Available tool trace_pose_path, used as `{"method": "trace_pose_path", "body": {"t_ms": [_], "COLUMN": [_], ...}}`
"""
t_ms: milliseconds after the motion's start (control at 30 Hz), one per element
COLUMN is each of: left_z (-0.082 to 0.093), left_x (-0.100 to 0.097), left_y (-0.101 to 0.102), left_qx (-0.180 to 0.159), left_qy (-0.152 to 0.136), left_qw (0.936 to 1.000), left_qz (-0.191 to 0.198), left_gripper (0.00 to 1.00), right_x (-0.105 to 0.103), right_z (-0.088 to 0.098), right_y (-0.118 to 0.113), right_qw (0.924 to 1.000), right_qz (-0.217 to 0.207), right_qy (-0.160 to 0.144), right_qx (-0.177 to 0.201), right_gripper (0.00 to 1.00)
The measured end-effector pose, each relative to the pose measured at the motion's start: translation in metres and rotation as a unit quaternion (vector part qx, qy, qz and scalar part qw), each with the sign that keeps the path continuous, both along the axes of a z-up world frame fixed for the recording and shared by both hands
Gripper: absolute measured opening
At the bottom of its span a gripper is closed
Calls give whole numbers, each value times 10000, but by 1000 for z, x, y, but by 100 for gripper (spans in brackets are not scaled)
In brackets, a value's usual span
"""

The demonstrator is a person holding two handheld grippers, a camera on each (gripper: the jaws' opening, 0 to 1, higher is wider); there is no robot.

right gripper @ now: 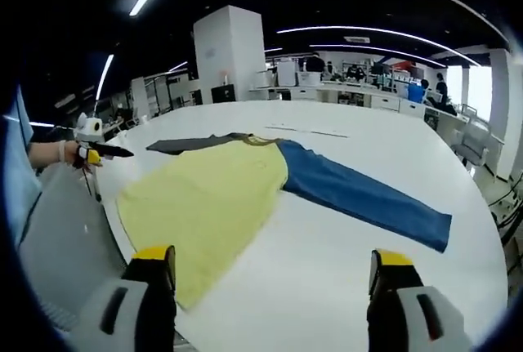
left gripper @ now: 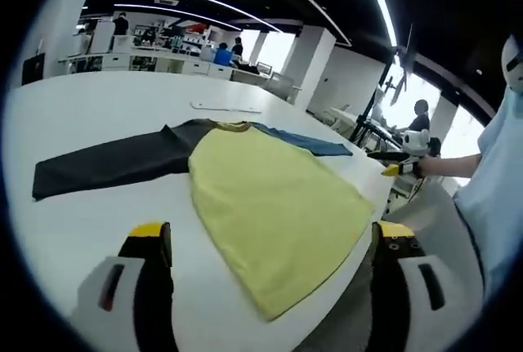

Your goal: Fold the garment on the visible template until the final outline fits inside the template.

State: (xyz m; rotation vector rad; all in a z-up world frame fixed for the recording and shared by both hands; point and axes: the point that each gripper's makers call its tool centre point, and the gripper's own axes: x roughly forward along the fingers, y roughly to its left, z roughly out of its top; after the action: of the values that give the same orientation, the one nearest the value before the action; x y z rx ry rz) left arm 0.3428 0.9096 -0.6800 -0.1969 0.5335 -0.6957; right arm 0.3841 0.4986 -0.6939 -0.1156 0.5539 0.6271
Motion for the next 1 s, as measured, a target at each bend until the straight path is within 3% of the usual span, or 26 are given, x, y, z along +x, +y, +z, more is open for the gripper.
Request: {"method": "trace_pose_path", "body": {"t_ms": [267, 533, 733, 1000], "left_z": [13, 14, 17, 21], "left_x": [6, 7, 8, 6], "left_y": [1, 4, 3, -6], "left_qx": [54, -2, -66, -156], "left_qy": [-249, -233, -247, -282], "left_qw": [9997, 9996, 9993, 9991], "left_qz": [4, 170, 287, 281], "left_gripper": [99, 99, 99, 98], "right_x": [20, 31, 43, 56], "right_z": [5, 15, 20, 21], "right_y": [-27, -54, -72, -101], "right_qw": [9988, 9966, 9933, 9863], "right_qz": [-461, -806, -1135, -1620], "right_qy": [-8, -148, -200, -269], "right_qx": [134, -28, 86, 143], "right_gripper": [96, 91, 88, 74]}}
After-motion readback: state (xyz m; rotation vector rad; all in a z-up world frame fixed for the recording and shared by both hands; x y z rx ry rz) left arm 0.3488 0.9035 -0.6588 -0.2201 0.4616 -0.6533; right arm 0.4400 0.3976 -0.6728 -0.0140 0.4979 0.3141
